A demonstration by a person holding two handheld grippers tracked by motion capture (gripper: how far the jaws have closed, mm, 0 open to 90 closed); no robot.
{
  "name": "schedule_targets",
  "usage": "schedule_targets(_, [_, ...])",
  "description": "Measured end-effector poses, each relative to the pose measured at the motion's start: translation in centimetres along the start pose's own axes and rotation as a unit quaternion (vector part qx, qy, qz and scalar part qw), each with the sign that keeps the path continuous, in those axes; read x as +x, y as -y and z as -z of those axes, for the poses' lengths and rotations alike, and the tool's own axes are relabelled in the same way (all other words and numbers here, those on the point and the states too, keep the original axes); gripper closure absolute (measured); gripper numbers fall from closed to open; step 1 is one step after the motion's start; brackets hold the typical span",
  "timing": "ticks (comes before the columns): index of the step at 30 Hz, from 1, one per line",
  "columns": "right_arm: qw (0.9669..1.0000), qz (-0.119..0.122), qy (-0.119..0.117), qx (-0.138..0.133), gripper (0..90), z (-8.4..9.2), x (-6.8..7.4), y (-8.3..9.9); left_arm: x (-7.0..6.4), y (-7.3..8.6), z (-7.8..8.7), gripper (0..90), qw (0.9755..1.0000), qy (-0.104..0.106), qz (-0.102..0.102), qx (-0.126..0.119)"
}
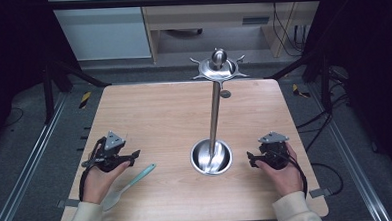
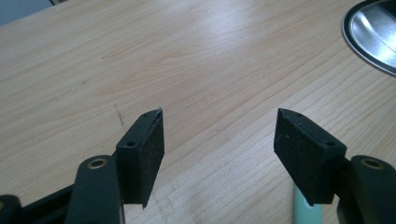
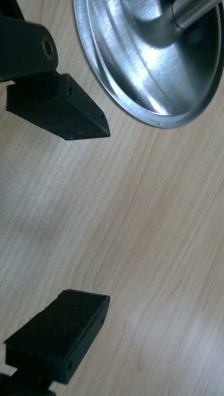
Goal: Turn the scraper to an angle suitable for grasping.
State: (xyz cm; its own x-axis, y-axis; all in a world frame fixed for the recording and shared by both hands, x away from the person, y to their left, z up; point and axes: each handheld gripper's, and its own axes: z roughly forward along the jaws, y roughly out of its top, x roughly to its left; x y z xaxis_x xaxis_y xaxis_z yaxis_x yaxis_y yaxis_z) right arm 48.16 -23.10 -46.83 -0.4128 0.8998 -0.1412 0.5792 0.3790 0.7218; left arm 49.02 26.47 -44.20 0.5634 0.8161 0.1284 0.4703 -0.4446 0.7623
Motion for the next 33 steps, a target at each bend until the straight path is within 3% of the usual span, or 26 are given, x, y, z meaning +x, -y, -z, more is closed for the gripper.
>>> schedule_targets(13, [1.0,-0.002,0.001,0.006,18.9,-0.3,0.0,0.0,-0.6,0.4,-0.7,71.7,0.9984,0.021,-0.013,0.051])
schedule_targets(20, [1.0,0.0,0.001,0.009,19.1,-0.3,0.0,0.0,-0.7,0.4,-0.6,86.6,0.9979,0.029,-0.012,0.057])
schedule_targets(33, [0.9999,-0.002,-0.002,0.01,19.1,-0.4,0.1,0.0,-1.3,0.9,-2.1,90.0,0.9931,0.057,-0.023,0.1])
